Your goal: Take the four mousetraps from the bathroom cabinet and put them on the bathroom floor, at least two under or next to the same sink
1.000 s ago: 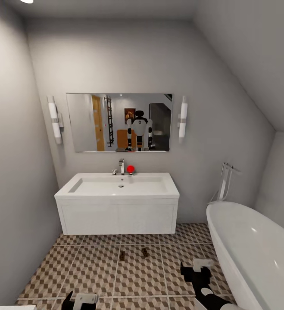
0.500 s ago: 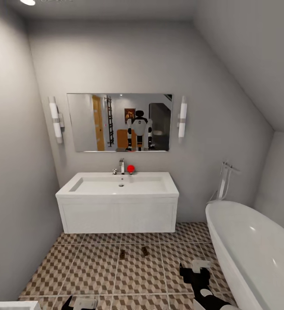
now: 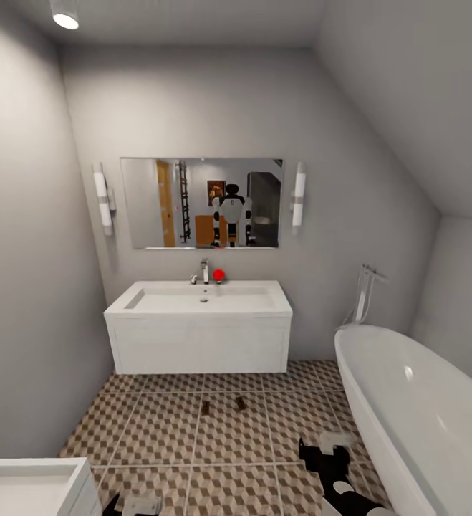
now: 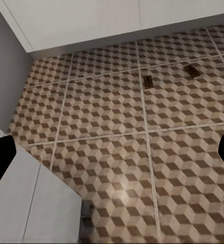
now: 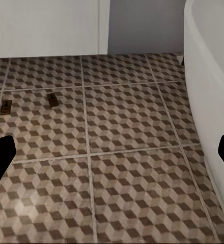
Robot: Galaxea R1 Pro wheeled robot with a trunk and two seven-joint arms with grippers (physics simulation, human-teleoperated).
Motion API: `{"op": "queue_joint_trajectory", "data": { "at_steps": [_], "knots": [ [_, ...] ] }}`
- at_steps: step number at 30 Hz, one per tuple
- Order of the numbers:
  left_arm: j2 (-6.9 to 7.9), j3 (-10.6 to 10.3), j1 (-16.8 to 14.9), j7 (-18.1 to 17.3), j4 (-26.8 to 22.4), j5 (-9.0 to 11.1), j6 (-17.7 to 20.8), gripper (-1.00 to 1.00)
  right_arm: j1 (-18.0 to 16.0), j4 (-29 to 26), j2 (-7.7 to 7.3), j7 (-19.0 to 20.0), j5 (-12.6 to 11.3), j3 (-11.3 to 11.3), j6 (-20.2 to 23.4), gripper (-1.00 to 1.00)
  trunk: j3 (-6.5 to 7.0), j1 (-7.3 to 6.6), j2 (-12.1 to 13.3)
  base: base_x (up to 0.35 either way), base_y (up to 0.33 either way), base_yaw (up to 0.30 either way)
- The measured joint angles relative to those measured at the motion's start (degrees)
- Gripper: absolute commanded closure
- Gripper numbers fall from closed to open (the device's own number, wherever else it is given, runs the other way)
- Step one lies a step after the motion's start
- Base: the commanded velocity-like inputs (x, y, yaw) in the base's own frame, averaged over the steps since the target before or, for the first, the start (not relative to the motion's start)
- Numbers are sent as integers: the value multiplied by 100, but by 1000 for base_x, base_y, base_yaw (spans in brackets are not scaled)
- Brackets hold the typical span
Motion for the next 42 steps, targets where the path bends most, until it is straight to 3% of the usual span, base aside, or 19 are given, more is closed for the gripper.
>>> {"op": "queue_joint_trajectory", "data": {
  "at_steps": [42],
  "knots": [
    [-4, 0, 40, -12, -1, 2, -1, -100, -1, 1, 8, 3, -2, 5, -2, -100, 0, -1, 1, -330, 0, 18]
  ]
}}
